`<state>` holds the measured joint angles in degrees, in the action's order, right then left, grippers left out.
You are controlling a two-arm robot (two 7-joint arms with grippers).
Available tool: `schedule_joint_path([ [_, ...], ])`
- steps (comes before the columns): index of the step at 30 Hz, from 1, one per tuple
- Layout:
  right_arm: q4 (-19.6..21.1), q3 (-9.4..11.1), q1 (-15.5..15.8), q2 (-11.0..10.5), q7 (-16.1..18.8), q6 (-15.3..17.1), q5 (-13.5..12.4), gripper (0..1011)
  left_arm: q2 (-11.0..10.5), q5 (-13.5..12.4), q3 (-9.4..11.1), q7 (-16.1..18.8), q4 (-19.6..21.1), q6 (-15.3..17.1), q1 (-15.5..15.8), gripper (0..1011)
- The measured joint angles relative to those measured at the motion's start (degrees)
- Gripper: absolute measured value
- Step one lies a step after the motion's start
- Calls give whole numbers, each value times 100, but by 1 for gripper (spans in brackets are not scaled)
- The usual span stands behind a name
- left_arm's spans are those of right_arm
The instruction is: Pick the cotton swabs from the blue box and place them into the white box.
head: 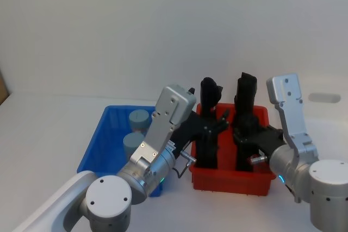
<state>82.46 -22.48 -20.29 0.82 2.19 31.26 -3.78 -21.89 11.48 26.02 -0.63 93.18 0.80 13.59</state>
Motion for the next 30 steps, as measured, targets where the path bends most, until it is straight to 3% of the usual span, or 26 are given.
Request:
schedule_joint_path([
  [12,79,53,1,-4,-46,-160,-71,448,0,0,0,0,0,0,0,1003],
  [30,680,447,-95,-62,-456,-1079,-698,447,0,0,0,0,0,0,0,1003],
])
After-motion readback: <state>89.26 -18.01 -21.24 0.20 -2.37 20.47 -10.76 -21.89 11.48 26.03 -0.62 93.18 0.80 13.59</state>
